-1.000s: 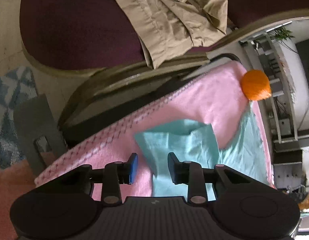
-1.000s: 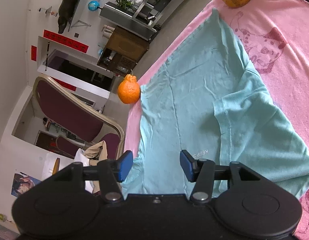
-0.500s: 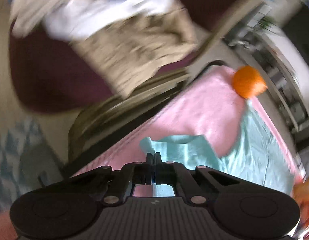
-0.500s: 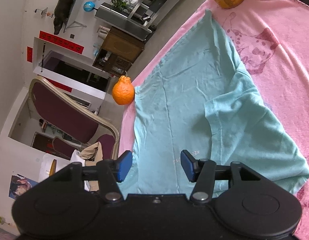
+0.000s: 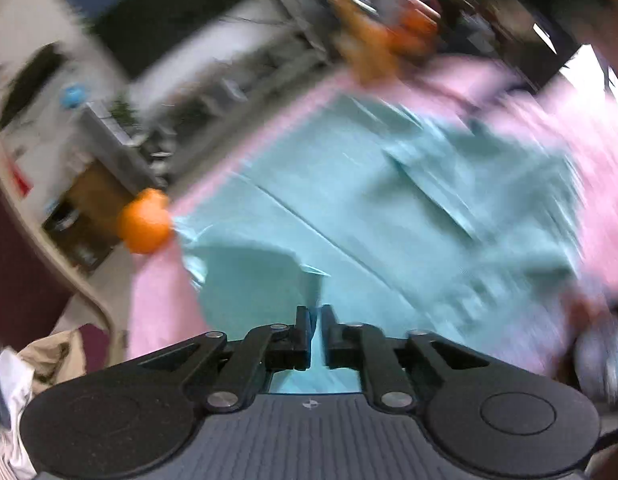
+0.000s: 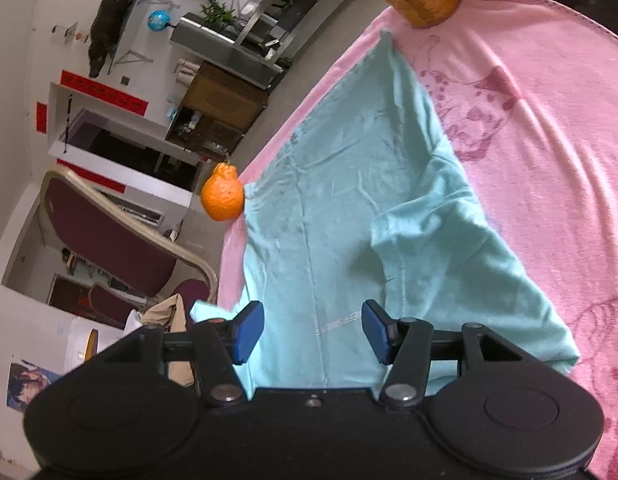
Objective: Fold clothes
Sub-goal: 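Fold the grasped sleeve with the left gripper onto the shirt body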
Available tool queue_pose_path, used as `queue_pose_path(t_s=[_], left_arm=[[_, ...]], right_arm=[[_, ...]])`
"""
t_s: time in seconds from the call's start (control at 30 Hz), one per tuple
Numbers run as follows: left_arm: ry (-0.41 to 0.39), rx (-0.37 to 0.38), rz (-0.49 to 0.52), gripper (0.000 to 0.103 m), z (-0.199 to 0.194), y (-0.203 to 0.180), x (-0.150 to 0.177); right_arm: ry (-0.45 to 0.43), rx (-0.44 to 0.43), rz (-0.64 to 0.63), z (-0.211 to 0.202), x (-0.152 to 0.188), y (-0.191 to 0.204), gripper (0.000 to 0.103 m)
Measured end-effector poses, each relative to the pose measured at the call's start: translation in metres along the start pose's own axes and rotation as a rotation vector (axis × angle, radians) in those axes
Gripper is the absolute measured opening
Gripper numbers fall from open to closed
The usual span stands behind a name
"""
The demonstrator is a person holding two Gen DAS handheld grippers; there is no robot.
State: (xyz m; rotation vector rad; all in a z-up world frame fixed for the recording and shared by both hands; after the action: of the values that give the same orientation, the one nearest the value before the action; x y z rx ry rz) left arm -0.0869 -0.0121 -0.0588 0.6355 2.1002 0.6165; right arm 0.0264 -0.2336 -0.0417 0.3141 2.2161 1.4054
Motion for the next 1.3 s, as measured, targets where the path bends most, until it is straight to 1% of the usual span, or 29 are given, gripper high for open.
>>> queue_pose_path(t_s=[0.07,0.1,0.13,0.2,0.27,0.3,0.33,0.4,0.47,0.5,0.57,0.6,0.63,0.67,0.77,0.87,0.9,0.97,1.07,1.17,1.2,1.27,1.3], left_arm=[[0.033,0.004,-0.048,0.016,-0.001,0.01,0.009],[0.05,0.006,-0.077,0.018,-0.001,0.016,0.013],[0.071,0.014,-0.184,0.024,0.0,0.034,0.018],[0.112,0.029,-0.397,0.031,0.002,0.069,0.028],[0.161,0.039,-0.623,0.031,0.007,0.106,0.041],[0.201,0.041,-0.721,0.026,0.012,0.119,0.048],[0.242,0.044,-0.816,0.024,0.017,0.131,0.055],[0.34,0.038,-0.922,0.024,0.031,0.143,0.072],[0.431,0.056,-0.982,0.025,0.045,0.144,0.079],[0.471,0.074,-1.006,0.025,0.05,0.141,0.085],[0.534,0.097,-1.034,0.026,0.06,0.14,0.092],[0.565,0.109,-1.047,0.027,0.064,0.139,0.095],[0.587,0.118,-1.049,0.027,0.068,0.137,0.096],[0.605,0.126,-1.043,0.027,0.069,0.133,0.097],[0.612,0.108,-1.007,0.024,0.074,0.126,0.094],[0.592,0.09,-0.946,0.02,0.071,0.119,0.089],[0.587,0.081,-0.922,0.017,0.07,0.117,0.087],[0.581,0.074,-0.9,0.016,0.07,0.115,0.086],[0.577,0.07,-0.881,0.016,0.072,0.112,0.085],[0.576,0.071,-0.879,0.016,0.071,0.113,0.085],[0.575,0.071,-0.874,0.015,0.071,0.112,0.084],[0.572,0.071,-0.864,0.009,0.071,0.111,0.083],[0.569,0.066,-0.85,0.006,0.071,0.109,0.081]], right_arm=[[-0.007,0.0,0.012,-0.002,-0.002,-0.002,0.055],[-0.008,-0.001,0.016,-0.003,-0.002,-0.003,0.056],[-0.008,-0.002,0.016,-0.004,-0.003,-0.003,0.057],[-0.004,0.0,0.008,-0.005,-0.003,-0.001,0.057],[-0.003,0.004,-0.005,-0.006,-0.003,0.001,0.057],[-0.007,0.008,-0.013,-0.007,-0.004,0.001,0.057],[-0.012,0.012,-0.017,-0.008,-0.004,0.002,0.057],[-0.024,0.031,-0.019,-0.012,-0.006,0.0,0.057],[-0.038,0.056,-0.013,-0.016,-0.008,-0.004,0.057],[-0.049,0.086,-0.012,-0.019,-0.009,-0.007,0.057],[-0.07,0.146,-0.008,-0.024,-0.011,-0.014,0.054],[-0.08,0.177,-0.007,-0.027,-0.012,-0.017,0.045],[-0.095,0.226,-0.009,-0.03,-0.013,-0.021,0.039],[-0.113,0.276,-0.01,-0.033,-0.014,-0.025,0.037],[-0.152,0.412,-0.014,-0.043,-0.019,-0.037,0.037],[-0.122,0.528,-0.009,-0.041,-0.019,-0.051,0.037],[-0.098,0.532,0.005,-0.039,-0.017,-0.057,0.037],[-0.049,0.532,0.03,-0.034,-0.012,-0.065,0.033],[-0.023,0.541,0.011,-0.035,-0.003,-0.064,0.031],[-0.002,0.499,0.039,-0.037,0.003,-0.066,0.028],[0.01,0.483,0.051,-0.037,0.006,-0.066,0.024],[0.022,0.466,0.06,-0.036,0.012,-0.067,0.02],[0.021,0.477,0.042,-0.036,0.013,-0.064,0.017]])
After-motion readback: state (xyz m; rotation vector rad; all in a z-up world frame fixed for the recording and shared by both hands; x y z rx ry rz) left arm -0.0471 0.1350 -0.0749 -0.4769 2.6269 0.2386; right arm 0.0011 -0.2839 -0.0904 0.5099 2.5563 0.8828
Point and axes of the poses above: each gripper's, at about its wrist camera, not at the fingertips, and z roughly the way its jaws point, y to its left, x to its underside, the point moved 2 cm from there along z, roughly the way its jaws point, and after that the axes turned 12 degrees about -x, right-handed, at the moved point
